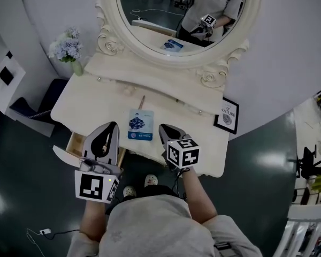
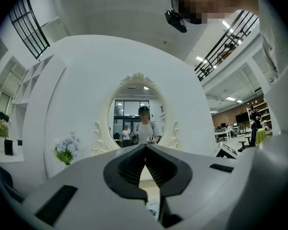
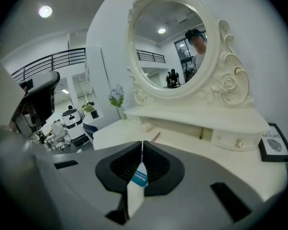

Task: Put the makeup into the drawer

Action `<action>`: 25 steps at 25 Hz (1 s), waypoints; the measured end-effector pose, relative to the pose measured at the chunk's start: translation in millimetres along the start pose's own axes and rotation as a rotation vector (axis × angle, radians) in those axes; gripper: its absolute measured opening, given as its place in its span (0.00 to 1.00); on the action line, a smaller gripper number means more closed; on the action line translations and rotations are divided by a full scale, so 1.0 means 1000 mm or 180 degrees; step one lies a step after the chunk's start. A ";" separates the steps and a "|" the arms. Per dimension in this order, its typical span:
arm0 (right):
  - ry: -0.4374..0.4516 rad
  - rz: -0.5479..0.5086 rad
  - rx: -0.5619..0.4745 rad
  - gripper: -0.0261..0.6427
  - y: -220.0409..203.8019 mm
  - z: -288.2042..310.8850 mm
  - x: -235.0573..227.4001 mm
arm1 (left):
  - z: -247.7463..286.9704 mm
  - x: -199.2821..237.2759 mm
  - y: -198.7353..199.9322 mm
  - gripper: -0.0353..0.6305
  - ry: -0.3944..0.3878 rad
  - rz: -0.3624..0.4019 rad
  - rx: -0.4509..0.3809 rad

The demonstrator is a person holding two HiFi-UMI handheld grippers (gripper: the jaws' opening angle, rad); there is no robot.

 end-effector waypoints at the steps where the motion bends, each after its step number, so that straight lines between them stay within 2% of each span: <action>1: -0.0019 -0.0006 0.0063 0.07 -0.004 0.004 -0.002 | -0.001 0.000 -0.001 0.07 0.0014 -0.0002 0.0010; 12: -0.0129 0.0074 0.0580 0.09 -0.037 0.045 -0.012 | -0.007 0.004 -0.005 0.07 0.0121 -0.0003 0.0119; 14: -0.0141 0.0048 0.0680 0.21 -0.043 0.055 -0.012 | -0.008 0.005 -0.006 0.07 0.0128 -0.0002 0.0125; 25: -0.0437 -0.0306 0.1079 0.37 -0.068 0.099 -0.008 | -0.012 0.015 -0.009 0.07 0.0184 0.0005 0.0154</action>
Point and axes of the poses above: the fingertips, and each gripper's own axes: z forward along the fingers, x to its left, y out of its top, the point moved 10 cm from there along -z, backward along the fingers, and after that the axes turned 12 degrees about z, right-handed, at the moved point
